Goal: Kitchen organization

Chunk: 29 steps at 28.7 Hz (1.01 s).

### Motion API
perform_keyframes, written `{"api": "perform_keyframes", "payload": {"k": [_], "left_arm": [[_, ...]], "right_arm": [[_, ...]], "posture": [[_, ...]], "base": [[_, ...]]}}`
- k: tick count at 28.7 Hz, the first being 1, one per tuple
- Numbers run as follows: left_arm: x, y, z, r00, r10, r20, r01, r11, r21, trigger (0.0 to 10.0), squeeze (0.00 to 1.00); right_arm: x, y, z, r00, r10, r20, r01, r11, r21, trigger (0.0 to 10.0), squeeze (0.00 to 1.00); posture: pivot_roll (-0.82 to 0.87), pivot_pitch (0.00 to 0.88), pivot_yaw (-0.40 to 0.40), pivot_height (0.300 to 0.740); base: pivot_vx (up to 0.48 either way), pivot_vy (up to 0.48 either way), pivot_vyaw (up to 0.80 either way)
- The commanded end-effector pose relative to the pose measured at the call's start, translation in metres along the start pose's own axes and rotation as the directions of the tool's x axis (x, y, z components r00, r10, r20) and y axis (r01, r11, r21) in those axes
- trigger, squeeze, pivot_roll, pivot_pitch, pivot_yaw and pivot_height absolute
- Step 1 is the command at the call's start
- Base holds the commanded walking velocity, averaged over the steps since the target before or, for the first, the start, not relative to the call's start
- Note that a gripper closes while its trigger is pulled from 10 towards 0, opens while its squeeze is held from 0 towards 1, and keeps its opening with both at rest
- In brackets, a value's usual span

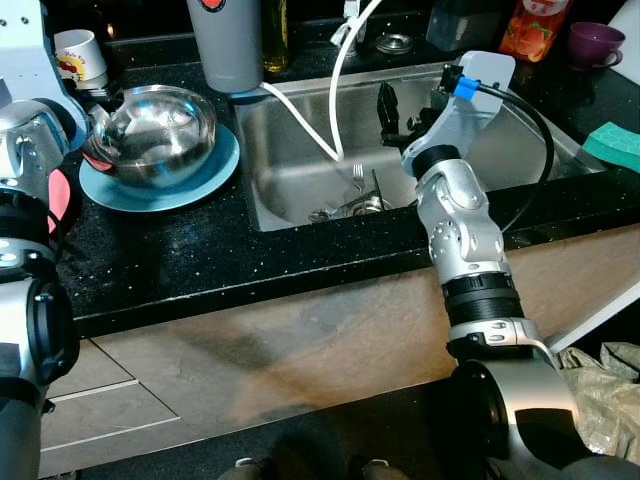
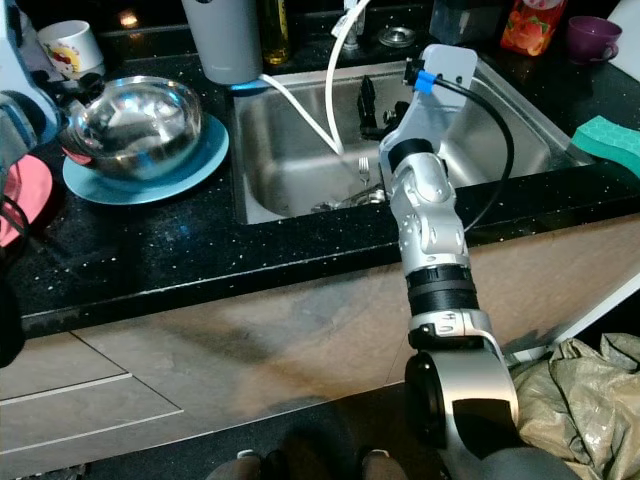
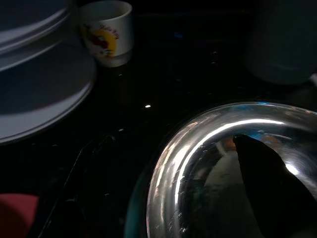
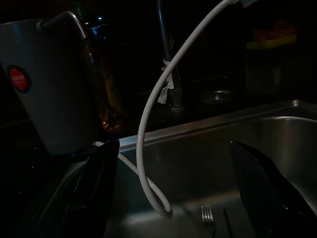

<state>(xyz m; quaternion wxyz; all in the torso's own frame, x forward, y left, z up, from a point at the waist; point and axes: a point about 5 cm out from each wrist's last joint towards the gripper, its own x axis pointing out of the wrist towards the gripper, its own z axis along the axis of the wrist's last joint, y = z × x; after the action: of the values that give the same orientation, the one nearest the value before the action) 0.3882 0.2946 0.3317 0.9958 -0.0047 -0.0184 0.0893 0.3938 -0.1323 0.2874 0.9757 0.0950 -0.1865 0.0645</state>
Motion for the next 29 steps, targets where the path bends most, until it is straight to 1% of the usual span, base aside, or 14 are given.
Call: {"api": "perform_keyframes", "payload": {"k": [1, 3, 4, 5, 6, 10, 12, 15, 19, 20, 21, 22, 24, 29], "left_arm": [[-0.001, 0.007, 0.004, 0.999, 0.026, -0.021, -0.025, 1.000, 0.018, 10.0, 0.00], [-0.001, 0.008, -0.005, 0.997, 0.020, -0.073, -0.021, 1.000, -0.013, 10.0, 0.00], [-0.001, 0.009, -0.008, 0.995, 0.023, -0.092, -0.024, 1.000, -0.017, 10.0, 0.00], [-0.001, 0.011, -0.012, 0.993, 0.038, -0.112, -0.038, 0.999, -0.002, 10.0, 0.00], [-0.001, 0.010, -0.017, 0.990, 0.033, -0.136, -0.036, 0.999, -0.021, 10.0, 0.00], [-0.001, 0.012, -0.019, 0.988, 0.046, -0.145, -0.049, 0.999, -0.011, 10.0, 0.00], [-0.001, 0.012, -0.019, 0.988, 0.047, -0.148, -0.050, 0.999, -0.017, 10.0, 0.00], [-0.001, 0.011, -0.023, 0.983, 0.030, -0.182, -0.039, 0.998, -0.046, 10.0, 0.00], [-0.001, 0.011, -0.027, 0.979, 0.021, -0.202, -0.032, 0.998, -0.051, 10.0, 0.00], [-0.001, 0.010, -0.028, 0.978, 0.010, -0.209, -0.026, 0.997, -0.074, 8.1, 0.00], [-0.001, 0.009, -0.029, 0.977, 0.000, -0.212, -0.023, 0.994, -0.102, 3.6, 0.00], [-0.001, 0.008, -0.029, 0.977, -0.006, -0.215, -0.021, 0.992, -0.122, 0.0, 0.00], [-0.001, 0.006, -0.030, 0.976, -0.022, -0.215, -0.012, 0.988, -0.154, 0.0, 0.00], [-0.001, 0.005, -0.030, 0.977, -0.029, -0.213, -0.008, 0.985, -0.170, 0.0, 0.00]], "right_arm": [[-0.001, 0.002, 0.000, 1.000, 0.011, -0.008, -0.011, 1.000, 0.002, 10.0, 0.00], [-0.001, 0.002, -0.001, 1.000, 0.011, -0.009, -0.011, 1.000, 0.002, 10.0, 0.00], [-0.001, 0.002, -0.001, 1.000, 0.012, -0.010, -0.012, 1.000, 0.002, 10.0, 0.00], [-0.001, 0.002, -0.001, 1.000, 0.013, -0.012, -0.013, 1.000, 0.001, 10.0, 0.00], [-0.001, 0.002, -0.001, 1.000, 0.015, -0.012, -0.015, 1.000, 0.000, 10.0, 0.00], [0.000, 0.002, -0.001, 1.000, 0.018, -0.014, -0.018, 1.000, 0.000, 10.0, 0.00], [0.000, 0.002, -0.001, 1.000, 0.018, -0.014, -0.018, 1.000, -0.001, 10.0, 0.00], [0.000, 0.002, 0.000, 1.000, 0.021, -0.014, -0.021, 1.000, -0.003, 10.0, 0.00], [0.001, 0.002, 0.000, 1.000, 0.020, -0.014, -0.020, 1.000, -0.004, 10.0, 0.00], [0.001, 0.002, 0.000, 1.000, 0.020, -0.014, -0.020, 1.000, -0.004, 10.0, 0.00], [0.001, 0.002, 0.000, 1.000, 0.019, -0.014, -0.019, 1.000, -0.005, 10.0, 0.00], [0.001, 0.002, 0.000, 1.000, 0.019, -0.015, -0.019, 1.000, -0.005, 10.0, 0.00], [0.001, 0.002, 0.000, 1.000, 0.018, -0.017, -0.019, 1.000, -0.009, 10.0, 0.00], [0.001, 0.000, 0.001, 1.000, 0.017, -0.017, -0.017, 1.000, -0.013, 10.0, 0.00]], "posture": [[0.05, 0.147, 0.018, 0.740], [0.06, 0.148, 0.017, 0.740], [0.05, 0.148, 0.016, 0.740], [0.05, 0.148, 0.014, 0.740], [0.05, 0.149, 0.013, 0.740], [0.05, 0.150, 0.013, 0.740], [0.05, 0.149, 0.012, 0.740], [0.05, 0.149, 0.012, 0.740], [0.05, 0.148, 0.015, 0.740], [0.05, 0.148, 0.015, 0.740], [0.05, 0.149, 0.018, 0.740], [0.05, 0.149, 0.018, 0.740], [0.05, 0.149, 0.020, 0.740], [0.05, 0.148, 0.020, 0.740]], "base": [[0.000, 0.000, 0.00], [0.000, 0.000, 0.00], [0.000, 0.000, 0.00], [0.000, 0.000, 0.00], [0.000, 0.000, 0.00], [0.000, 0.000, 0.00], [0.000, 0.000, 0.00], [0.000, 0.000, 0.00], [0.000, 0.000, 0.00], [0.000, 0.000, 0.00], [0.000, 0.000, 0.00], [0.000, 0.000, 0.00], [0.000, 0.000, 0.00], [0.000, 0.000, 0.00]]}}
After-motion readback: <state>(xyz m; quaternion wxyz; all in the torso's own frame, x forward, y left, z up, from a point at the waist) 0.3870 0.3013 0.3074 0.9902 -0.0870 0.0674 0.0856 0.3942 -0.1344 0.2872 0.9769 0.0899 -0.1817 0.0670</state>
